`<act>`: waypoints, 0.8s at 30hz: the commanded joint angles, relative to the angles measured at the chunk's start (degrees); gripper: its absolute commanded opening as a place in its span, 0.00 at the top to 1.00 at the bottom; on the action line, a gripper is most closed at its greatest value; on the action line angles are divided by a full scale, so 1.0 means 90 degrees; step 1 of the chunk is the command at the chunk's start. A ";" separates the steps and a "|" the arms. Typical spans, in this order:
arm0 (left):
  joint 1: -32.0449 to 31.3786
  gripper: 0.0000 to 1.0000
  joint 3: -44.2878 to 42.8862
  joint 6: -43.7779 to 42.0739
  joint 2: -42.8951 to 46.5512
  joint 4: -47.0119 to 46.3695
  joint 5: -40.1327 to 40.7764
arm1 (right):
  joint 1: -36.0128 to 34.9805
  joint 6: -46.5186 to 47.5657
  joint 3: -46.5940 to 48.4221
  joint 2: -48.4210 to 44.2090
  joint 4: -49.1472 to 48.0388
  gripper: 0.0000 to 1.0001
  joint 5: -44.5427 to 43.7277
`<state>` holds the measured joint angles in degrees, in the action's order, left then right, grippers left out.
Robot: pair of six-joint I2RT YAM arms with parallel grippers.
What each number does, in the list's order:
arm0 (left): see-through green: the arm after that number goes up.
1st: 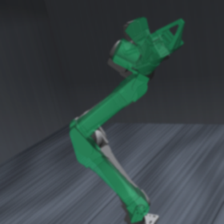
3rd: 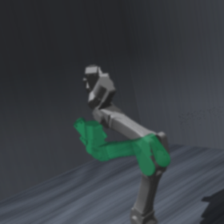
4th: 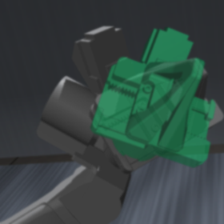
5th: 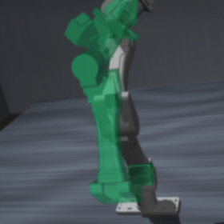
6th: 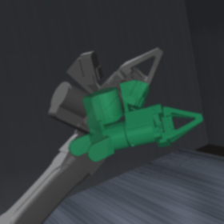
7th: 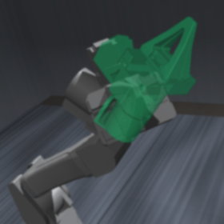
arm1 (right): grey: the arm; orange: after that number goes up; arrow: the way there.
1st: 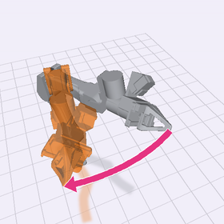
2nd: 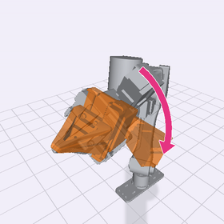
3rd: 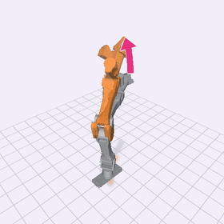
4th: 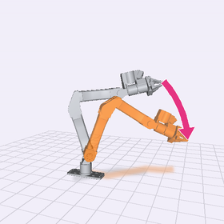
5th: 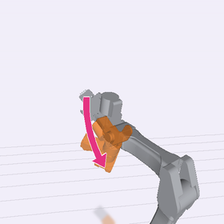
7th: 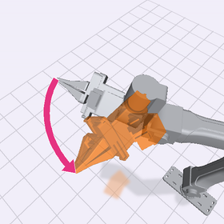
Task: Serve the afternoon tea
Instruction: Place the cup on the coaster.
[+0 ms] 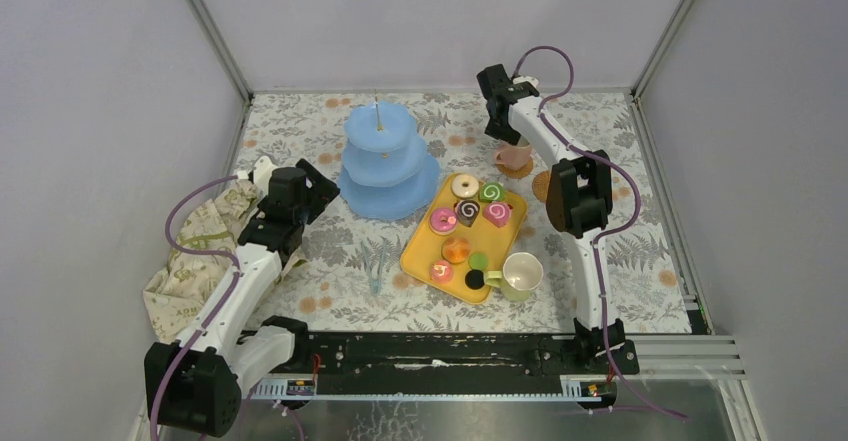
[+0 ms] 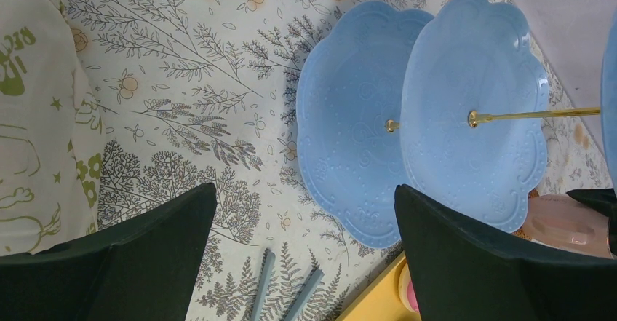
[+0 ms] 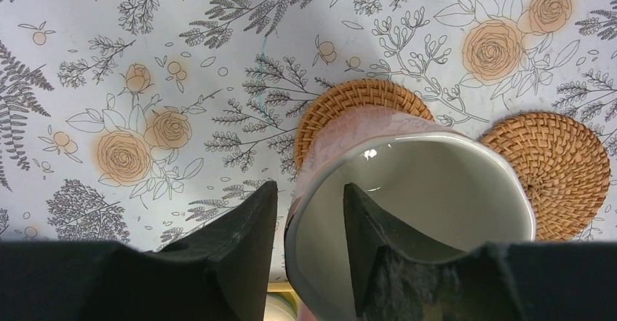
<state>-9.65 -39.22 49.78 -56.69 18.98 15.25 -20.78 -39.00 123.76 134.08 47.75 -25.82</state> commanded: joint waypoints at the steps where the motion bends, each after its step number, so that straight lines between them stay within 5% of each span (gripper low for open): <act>1: 0.0037 0.00 -0.0015 -0.0004 0.0106 -0.0342 -0.0029 | -0.0007 0.0201 0.0254 -0.0435 0.0086 0.53 -0.0085; 24: 0.0037 0.00 -0.0024 -0.0052 0.0063 -0.0327 0.0139 | -0.0174 0.0598 0.0519 -0.0827 0.0188 0.44 -0.0347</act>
<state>-9.65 -39.22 49.78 -56.49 18.98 15.46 -21.54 -35.62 125.78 131.33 48.82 -26.61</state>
